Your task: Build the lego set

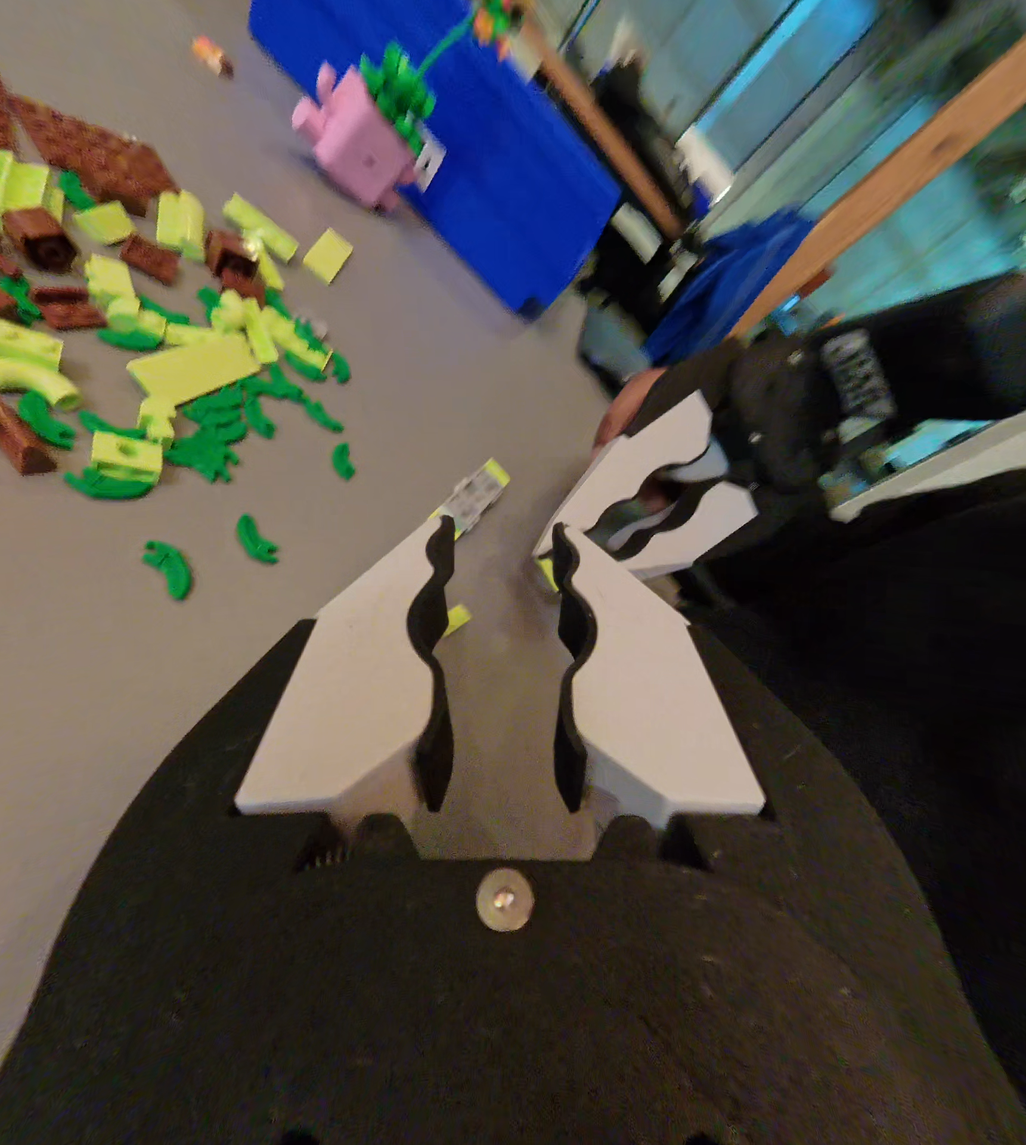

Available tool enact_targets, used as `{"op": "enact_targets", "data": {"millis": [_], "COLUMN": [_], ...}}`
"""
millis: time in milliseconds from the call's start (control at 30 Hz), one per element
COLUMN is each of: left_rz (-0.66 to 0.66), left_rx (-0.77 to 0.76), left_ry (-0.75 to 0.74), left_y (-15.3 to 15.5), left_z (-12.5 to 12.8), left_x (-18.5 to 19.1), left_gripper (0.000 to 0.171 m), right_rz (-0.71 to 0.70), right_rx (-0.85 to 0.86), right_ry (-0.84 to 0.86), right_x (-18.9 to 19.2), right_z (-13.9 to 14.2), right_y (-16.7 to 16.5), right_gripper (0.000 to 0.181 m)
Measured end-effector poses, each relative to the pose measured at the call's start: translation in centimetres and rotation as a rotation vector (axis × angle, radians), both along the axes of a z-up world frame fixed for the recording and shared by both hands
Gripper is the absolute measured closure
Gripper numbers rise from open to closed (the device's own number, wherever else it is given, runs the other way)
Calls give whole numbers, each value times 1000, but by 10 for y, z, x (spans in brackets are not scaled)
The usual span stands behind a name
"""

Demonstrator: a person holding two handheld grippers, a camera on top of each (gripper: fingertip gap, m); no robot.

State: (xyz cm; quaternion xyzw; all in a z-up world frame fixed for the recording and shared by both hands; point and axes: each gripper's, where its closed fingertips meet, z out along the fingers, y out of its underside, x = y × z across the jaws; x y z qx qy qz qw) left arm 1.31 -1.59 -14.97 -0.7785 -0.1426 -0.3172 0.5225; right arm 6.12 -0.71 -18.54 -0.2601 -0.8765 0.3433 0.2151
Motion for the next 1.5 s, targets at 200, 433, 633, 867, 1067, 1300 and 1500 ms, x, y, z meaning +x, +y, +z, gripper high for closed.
{"op": "enact_targets", "data": {"millis": [200, 433, 633, 867, 1067, 1300, 1500], "left_rz": [-31, -1, 37, 25, 23, 32, 38], "left_rx": [-140, -162, -112, -90, -70, -65, -62], "left_ry": [162, 208, 178, 167, 142, 133, 134], "left_y": [3, -2, -8, -9, -11, -12, -12], "left_z": [-29, -33, -25, -23, -20, -19, -19], "left_x": [14, 9, 1, 2, 2, -1, -3], "left_gripper": [142, 143, 146, 147, 147, 147, 148], "right_rz": [72, 0, -332, -547, -577, -555, -569], "right_rx": [182, 203, 15, -158, -168, -127, -37], "right_ry": [-123, -167, -233, -358, -370, -377, -347], "right_x": [12, 12, 9, 14, 9, 5, 4], "right_z": [-25, -22, -12, -23, -26, -26, -25], "right_y": [5, 6, 12, 3, -1, 1, 10], "right_gripper": [167, 160, 161, 153, 171, 174, 171]}}
